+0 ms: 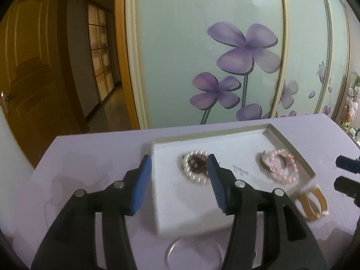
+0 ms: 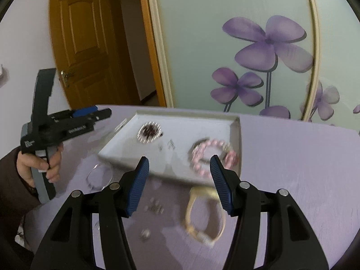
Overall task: Organize jewelry
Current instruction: 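Carry both bracelets into the white tray and open both tools, then withdraw both tools from the tray toward the remaining jewelry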
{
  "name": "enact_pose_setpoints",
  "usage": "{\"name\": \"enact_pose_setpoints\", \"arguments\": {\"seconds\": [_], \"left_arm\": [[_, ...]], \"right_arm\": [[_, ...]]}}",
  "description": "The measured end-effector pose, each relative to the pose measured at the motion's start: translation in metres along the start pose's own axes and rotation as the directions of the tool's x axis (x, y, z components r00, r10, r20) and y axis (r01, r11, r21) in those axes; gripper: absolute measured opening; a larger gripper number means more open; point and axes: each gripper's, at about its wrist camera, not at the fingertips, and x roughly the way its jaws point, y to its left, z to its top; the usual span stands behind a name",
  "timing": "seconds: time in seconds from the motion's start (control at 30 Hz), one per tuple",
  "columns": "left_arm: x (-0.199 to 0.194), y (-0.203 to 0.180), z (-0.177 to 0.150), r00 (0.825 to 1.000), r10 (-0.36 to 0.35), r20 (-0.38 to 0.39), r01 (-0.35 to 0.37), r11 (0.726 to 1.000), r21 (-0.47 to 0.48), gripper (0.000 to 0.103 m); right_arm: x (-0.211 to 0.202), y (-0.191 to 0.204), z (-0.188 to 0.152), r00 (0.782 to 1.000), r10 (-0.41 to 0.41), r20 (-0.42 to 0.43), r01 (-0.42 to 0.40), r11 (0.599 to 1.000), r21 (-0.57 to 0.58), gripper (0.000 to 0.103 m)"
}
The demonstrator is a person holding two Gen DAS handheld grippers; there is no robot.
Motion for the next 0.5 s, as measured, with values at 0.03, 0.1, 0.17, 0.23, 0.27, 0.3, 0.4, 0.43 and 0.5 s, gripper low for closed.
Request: {"name": "enact_pose_setpoints", "arguments": {"seconds": [0.03, 0.1, 0.17, 0.23, 0.27, 0.3, 0.4, 0.43, 0.5], "left_arm": [[-0.005, 0.002, -0.004, 1.0, 0.0, 0.0, 0.0, 1.0, -0.004, 0.054], [-0.018, 0.007, -0.014, 1.0, 0.005, 0.002, -0.005, 1.0, -0.017, 0.055], [-0.031, 0.011, -0.024, 1.0, 0.018, 0.017, -0.018, 0.999, -0.032, 0.059], [-0.04, 0.014, -0.028, 0.999, 0.027, 0.035, -0.025, 0.999, -0.04, 0.063], [-0.044, 0.015, -0.03, 0.999, 0.028, 0.039, -0.026, 0.999, -0.043, 0.065], [-0.047, 0.016, -0.031, 0.999, 0.027, 0.043, -0.025, 0.999, -0.047, 0.066], [-0.054, 0.013, -0.035, 0.999, 0.012, 0.048, -0.01, 0.999, -0.046, 0.067], [-0.055, 0.011, -0.037, 0.999, 0.001, 0.047, 0.001, 0.999, -0.046, 0.067], [-0.058, 0.006, -0.041, 0.999, -0.021, 0.043, 0.023, 0.999, -0.044, 0.067]], "right_arm": [[-0.002, 0.003, -0.005, 1.0, 0.002, -0.007, -0.002, 1.0, -0.002, 0.057], [-0.005, 0.01, -0.016, 1.0, 0.007, -0.024, -0.007, 1.0, -0.004, 0.055], [-0.007, 0.017, -0.029, 0.999, 0.015, -0.042, -0.014, 1.0, 0.003, 0.053], [-0.009, 0.023, -0.04, 0.998, 0.023, -0.062, -0.022, 1.0, 0.013, 0.052], [-0.008, 0.025, -0.045, 0.997, 0.026, -0.076, -0.025, 1.0, 0.018, 0.051], [-0.008, 0.029, -0.051, 0.995, 0.027, -0.091, -0.025, 0.999, 0.02, 0.05], [-0.006, 0.034, -0.062, 0.991, 0.025, -0.128, -0.022, 0.999, 0.024, 0.047], [-0.008, 0.036, -0.066, 0.991, 0.024, -0.133, -0.021, 0.999, 0.024, 0.047], [-0.009, 0.038, -0.069, 0.99, 0.021, -0.137, -0.018, 1.0, 0.026, 0.047]]}}
